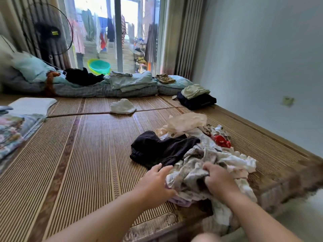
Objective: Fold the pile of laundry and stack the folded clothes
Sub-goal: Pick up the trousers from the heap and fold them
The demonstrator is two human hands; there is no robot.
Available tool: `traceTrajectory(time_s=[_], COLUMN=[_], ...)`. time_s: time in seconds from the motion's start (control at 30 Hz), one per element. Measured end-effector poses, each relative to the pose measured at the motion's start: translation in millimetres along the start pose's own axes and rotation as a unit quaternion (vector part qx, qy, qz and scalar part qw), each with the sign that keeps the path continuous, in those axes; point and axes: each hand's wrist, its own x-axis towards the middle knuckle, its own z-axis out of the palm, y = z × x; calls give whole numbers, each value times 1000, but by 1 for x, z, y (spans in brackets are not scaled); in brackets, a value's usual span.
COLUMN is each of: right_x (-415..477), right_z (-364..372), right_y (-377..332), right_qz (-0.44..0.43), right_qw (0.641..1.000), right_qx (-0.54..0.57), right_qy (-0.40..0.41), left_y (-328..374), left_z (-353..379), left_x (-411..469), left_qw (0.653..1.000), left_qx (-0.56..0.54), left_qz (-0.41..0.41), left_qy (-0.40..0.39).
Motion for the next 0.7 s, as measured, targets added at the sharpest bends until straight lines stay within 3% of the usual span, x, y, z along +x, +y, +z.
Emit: traceTrajectory(time_s=[0.17,0.23,0.33,0.43,0.57,0.7], right_x=[2,1,-6,-11,-1,18], right_z=[-70,-94,-116,-128,-120,-81], right_y=[-82,-119,-171,-216,-248,-256], right_qz=[-100,-139,-181,-216,-218,-184], right_qw=[988,978,956,925,897,916], right_qx=[111,151,229,312,385,352], right_qy=[35,41,39,17,-20,-61], left_y=[-6,-4,-2,-11,-36,-77], left_z=[-41,-63,-96,-131,-180,-208], left_x=[-30,-41,-58,-79,-123,-152], left_qw=[999,996,976,958,961,957], left_qx=[-9,-64,-166,-185,-159,-116], left_qz=[13,24,39,-1,-45,-116], left_qy=[34,58,134,217,221,238])
